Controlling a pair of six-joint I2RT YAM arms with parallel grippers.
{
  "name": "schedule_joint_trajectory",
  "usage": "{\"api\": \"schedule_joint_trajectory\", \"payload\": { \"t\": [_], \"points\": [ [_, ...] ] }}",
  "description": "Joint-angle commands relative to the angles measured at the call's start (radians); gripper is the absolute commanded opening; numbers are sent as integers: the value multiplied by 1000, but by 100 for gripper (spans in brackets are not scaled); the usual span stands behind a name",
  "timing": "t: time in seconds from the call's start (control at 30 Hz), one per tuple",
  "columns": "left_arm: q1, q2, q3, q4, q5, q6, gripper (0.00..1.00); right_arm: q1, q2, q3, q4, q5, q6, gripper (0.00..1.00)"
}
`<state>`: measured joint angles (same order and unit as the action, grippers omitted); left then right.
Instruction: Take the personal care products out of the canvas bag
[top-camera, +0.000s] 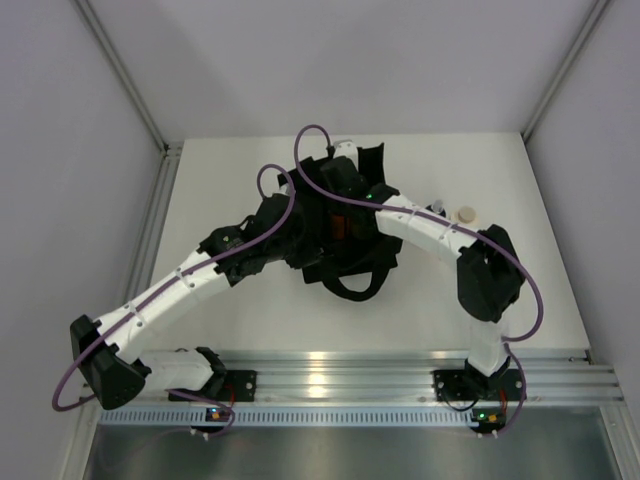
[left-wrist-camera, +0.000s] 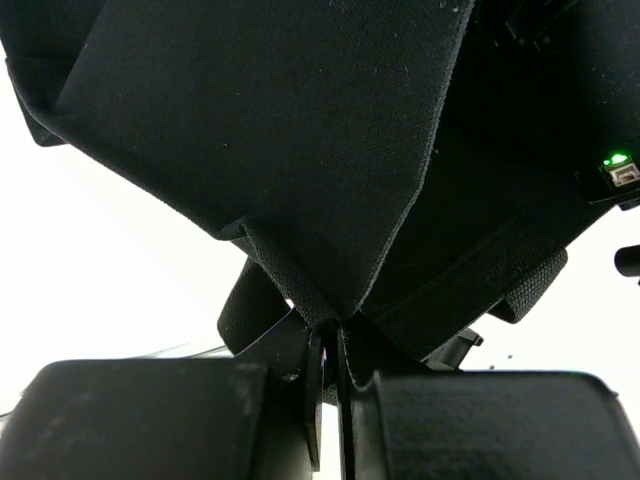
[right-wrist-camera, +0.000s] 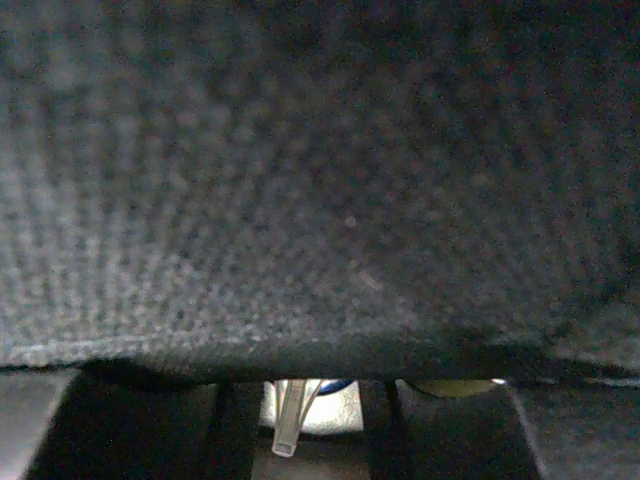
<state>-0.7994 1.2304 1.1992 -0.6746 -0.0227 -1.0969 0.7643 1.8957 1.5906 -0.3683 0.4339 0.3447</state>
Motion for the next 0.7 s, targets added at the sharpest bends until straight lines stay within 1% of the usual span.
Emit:
{"api": "schedule_joint_trajectory", "payload": {
  "t": [0.0, 0.1, 0.2, 0.33, 0.37, 0.53, 0.67],
  "points": [
    [-7, -37, 20, 12, 66, 8, 0, -16, 32, -6, 31, -12, 8, 36],
    [-7, -37, 19, 12, 66, 6, 0, -16, 36, -7, 31, -11, 7, 35],
    [-7, -37, 22, 12, 64, 8, 0, -17, 36, -11, 31, -11, 5, 31],
    [-7, -39, 25, 10, 61, 9, 0, -16, 31, -14, 31, -18, -1, 11],
    [-7, -37, 26, 12, 60, 8, 0, -16, 28, -17, 31, -17, -1, 8],
    [-7, -37, 26, 12, 59, 9, 0, -16, -18, -17, 42, -12, -10, 0],
    [-7, -35, 28, 12, 59, 11, 0, -17, -61, -15, 60, -4, -18, 0]
  ]
}}
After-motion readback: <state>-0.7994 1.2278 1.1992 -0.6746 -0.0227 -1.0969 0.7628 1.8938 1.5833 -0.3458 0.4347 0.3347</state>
